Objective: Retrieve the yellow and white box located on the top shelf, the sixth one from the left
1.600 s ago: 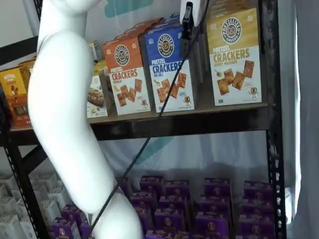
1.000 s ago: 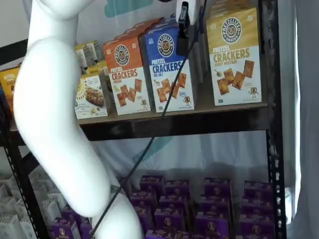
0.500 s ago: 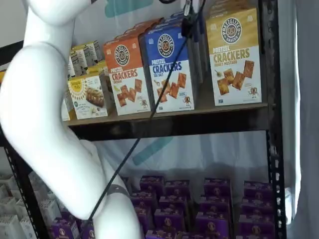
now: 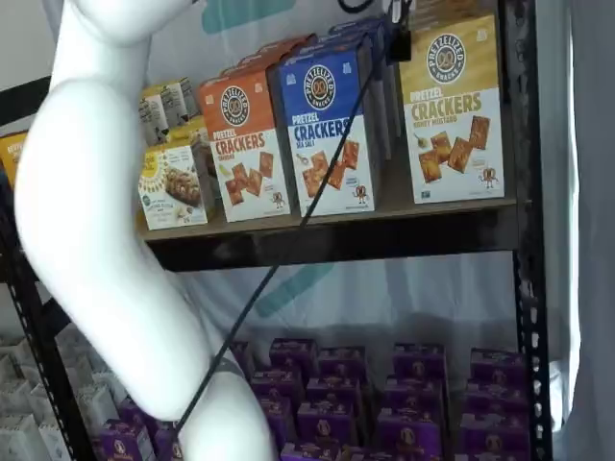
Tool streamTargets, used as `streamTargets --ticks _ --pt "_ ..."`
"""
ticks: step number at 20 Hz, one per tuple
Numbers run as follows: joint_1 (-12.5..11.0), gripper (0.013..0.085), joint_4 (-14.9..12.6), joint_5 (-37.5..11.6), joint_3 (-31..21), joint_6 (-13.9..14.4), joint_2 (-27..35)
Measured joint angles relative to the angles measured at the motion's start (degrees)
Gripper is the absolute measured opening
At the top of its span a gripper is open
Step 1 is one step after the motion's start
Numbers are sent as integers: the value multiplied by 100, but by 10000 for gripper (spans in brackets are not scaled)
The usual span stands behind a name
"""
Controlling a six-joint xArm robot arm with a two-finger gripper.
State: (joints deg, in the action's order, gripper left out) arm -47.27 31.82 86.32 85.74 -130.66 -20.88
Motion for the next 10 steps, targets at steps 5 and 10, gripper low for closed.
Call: streamTargets --ticks 5,10 --pt "286 850 -449 -169 163 65 203" --pt "564 850 -726 -326 310 220 429"
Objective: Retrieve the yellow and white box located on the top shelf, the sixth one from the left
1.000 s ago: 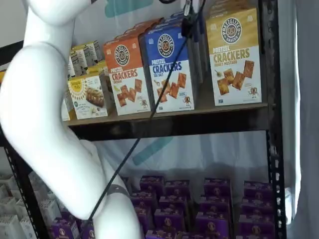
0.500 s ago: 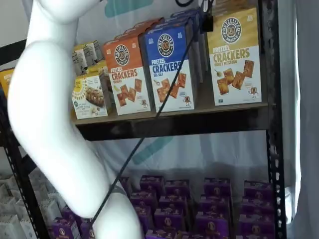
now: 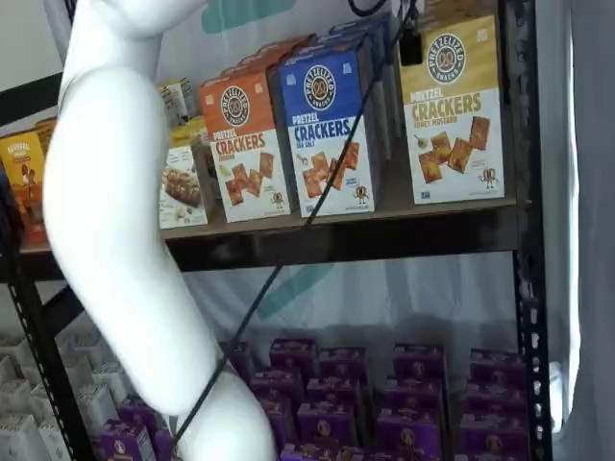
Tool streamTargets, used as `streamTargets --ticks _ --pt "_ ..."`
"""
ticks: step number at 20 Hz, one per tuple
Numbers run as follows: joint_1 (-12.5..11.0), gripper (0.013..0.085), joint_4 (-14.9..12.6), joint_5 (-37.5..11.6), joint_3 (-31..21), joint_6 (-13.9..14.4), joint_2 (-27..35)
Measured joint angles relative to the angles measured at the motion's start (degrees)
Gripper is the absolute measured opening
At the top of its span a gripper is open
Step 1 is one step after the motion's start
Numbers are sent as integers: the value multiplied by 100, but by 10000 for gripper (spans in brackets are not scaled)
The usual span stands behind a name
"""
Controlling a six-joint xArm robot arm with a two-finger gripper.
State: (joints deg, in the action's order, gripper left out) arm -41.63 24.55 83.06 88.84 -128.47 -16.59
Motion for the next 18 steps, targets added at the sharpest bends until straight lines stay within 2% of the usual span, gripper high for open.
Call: streamTargets --ticks 5,11,18 --pt "239 850 -452 -29 168 117 227" --pt "313 850 -705 187 402 195 439" --pt "362 850 -1106 890 1047 304 808"
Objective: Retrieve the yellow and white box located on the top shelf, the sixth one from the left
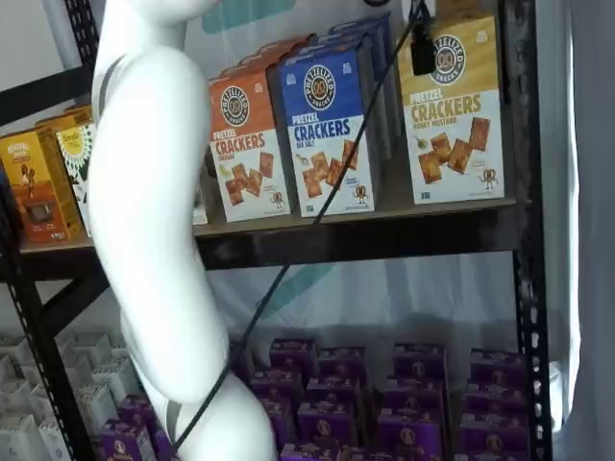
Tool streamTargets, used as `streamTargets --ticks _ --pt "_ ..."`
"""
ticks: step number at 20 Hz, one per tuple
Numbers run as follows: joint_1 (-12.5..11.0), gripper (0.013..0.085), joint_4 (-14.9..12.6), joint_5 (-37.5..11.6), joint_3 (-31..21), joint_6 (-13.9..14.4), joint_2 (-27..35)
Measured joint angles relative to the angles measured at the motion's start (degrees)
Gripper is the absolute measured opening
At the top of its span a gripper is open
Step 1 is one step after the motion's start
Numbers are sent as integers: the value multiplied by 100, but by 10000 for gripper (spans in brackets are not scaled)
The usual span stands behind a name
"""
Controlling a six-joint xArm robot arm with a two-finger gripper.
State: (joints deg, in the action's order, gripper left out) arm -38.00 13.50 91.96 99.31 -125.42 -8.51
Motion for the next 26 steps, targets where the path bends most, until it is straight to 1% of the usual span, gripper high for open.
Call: streamTargets --ticks 4,7,9,12,14,19,21,22,24,26 --pt "59 850 -253 383 377 51 189" --pt "139 850 -474 534 511 83 254" --pt "201 850 -635 610 550 103 277" --pt "257 850 -775 631 499 121 249" --pt "268 850 -791 618 431 127 210" --pt "222 850 -699 601 371 112 169" --pt "209 770 -672 589 365 104 156" --pt "206 770 -665 584 362 102 152" --pt "204 690 -661 563 349 98 136" --pt "205 690 -663 541 327 96 120"
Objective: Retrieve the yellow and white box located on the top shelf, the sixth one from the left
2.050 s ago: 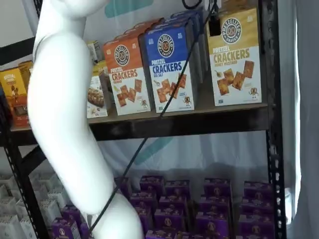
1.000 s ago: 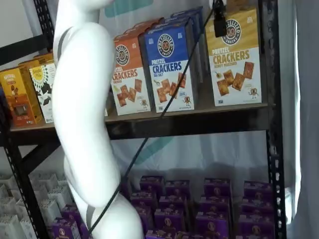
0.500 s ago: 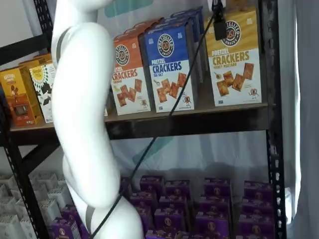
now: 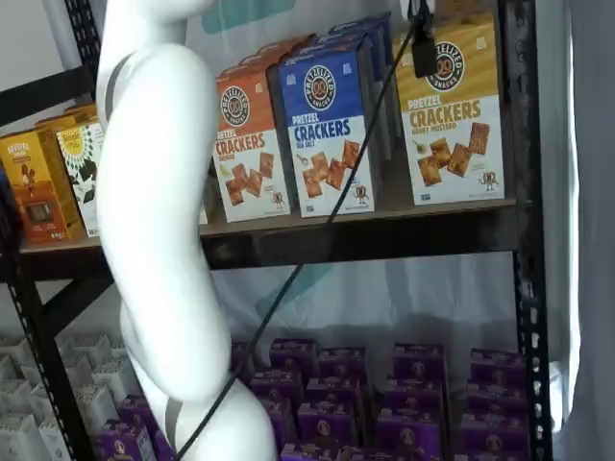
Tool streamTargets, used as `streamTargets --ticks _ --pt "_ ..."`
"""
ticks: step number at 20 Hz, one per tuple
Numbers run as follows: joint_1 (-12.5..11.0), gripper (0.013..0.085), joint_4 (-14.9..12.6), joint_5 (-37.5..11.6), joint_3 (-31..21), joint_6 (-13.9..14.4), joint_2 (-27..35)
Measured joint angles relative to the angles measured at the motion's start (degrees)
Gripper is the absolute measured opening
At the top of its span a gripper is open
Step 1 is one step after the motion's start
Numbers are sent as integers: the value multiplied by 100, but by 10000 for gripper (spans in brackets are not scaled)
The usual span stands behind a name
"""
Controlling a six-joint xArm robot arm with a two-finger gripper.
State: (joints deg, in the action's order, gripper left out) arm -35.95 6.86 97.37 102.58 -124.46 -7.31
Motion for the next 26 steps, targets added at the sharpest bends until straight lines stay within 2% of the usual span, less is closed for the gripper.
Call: streamTargets --ticks 5,8,15,21,26 --pt "4 690 -2 -62 -77 -5 -51" --pt "-2 610 17 -72 -95 -7 -61" --pt "-38 610 33 94 25 -15 -7" --pt "-184 610 198 423 215 -64 -52" --pt "-399 610 313 654 123 -204 -312"
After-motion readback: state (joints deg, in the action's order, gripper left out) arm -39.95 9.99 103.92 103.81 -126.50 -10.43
